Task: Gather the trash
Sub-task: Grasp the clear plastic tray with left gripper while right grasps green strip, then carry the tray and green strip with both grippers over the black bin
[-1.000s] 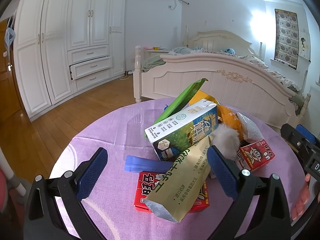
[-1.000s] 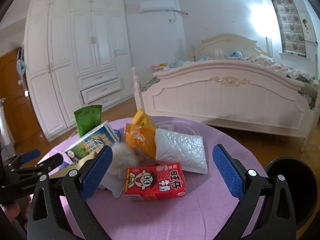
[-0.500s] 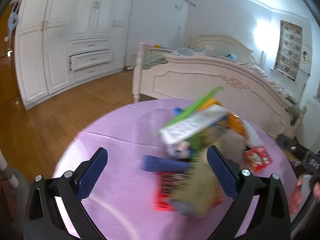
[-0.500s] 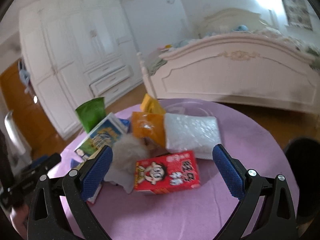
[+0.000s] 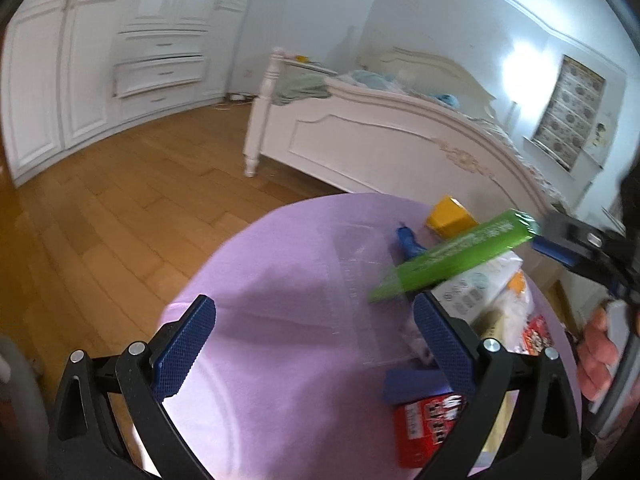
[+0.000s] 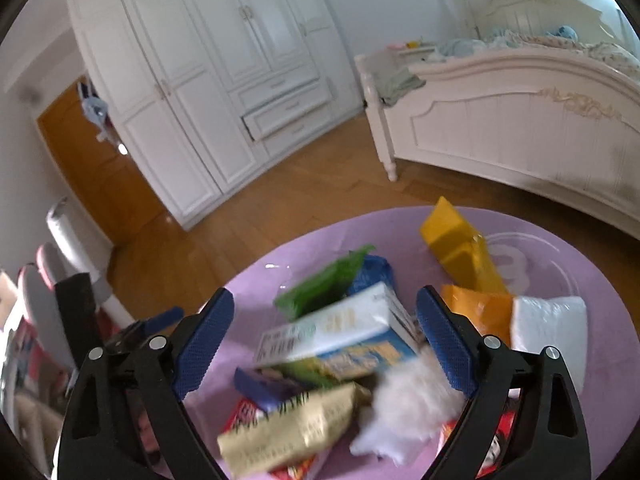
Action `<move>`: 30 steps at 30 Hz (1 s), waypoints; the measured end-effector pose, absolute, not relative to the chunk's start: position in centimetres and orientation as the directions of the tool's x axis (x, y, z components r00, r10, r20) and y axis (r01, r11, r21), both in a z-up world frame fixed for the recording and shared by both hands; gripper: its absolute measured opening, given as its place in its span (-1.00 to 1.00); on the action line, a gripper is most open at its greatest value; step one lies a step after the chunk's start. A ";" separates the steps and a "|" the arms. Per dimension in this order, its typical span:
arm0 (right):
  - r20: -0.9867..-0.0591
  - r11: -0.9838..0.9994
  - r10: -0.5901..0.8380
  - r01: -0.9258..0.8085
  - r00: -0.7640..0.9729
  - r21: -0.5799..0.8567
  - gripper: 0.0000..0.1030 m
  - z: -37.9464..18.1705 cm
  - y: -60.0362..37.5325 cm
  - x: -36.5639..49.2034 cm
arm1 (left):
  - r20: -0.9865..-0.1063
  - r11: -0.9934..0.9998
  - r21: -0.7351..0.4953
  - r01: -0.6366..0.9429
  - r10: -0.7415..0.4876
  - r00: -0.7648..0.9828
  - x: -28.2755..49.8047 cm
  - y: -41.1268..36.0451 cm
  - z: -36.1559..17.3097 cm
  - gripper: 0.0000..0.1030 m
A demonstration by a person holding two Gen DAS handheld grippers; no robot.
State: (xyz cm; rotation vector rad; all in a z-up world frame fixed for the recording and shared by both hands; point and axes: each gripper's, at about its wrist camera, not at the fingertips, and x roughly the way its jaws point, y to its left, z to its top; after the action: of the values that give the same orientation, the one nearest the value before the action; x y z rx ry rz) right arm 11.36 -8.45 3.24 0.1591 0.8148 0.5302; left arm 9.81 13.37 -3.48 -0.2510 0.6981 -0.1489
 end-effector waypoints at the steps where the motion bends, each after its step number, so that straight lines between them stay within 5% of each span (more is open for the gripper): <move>1: -0.662 0.862 0.502 -0.386 0.557 0.328 0.64 3.0 -7.8 12.0 | -0.611 0.957 -0.282 0.074 -0.239 0.755 9.8 13.1 -3.5 0.90; 4: -0.719 0.888 0.450 -0.354 0.530 0.295 0.25 2.0 -6.2 13.9 | -0.614 0.952 -0.277 0.131 -0.280 0.738 9.8 12.1 -3.7 0.90; 14: -0.740 0.894 0.446 -0.300 0.504 0.334 -0.45 -0.3 -5.8 14.1 | -0.673 0.921 -0.378 0.091 -0.341 0.657 13.6 13.1 -5.0 0.85; 16: -0.727 0.884 0.467 -0.297 0.503 0.362 -0.56 -0.2 -6.3 13.6 | -0.694 0.931 -0.356 0.084 -0.324 0.643 14.4 12.5 -5.0 0.54; 18: -0.707 0.874 0.486 -0.309 0.515 0.375 -0.67 -0.1 -6.7 12.9 | -0.730 0.936 -0.350 0.045 -0.302 0.613 15.4 12.6 -5.9 -0.19; 21: -0.679 0.862 0.507 -0.332 0.531 0.383 -0.80 0.5 -7.4 11.9 | -0.749 0.925 -0.380 -0.025 -0.291 0.595 15.7 13.8 -7.4 -0.82; 30: -0.540 0.794 0.607 -0.420 0.584 0.439 -0.88 3.1 -10.8 9.1 | -0.693 0.914 -0.405 -0.030 -0.286 0.662 11.7 14.3 -5.8 -0.95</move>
State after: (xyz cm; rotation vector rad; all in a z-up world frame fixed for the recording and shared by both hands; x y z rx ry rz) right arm 9.09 -10.79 3.10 0.2771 0.7310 0.6082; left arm 11.71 14.33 -5.77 -0.4042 0.8404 -0.1493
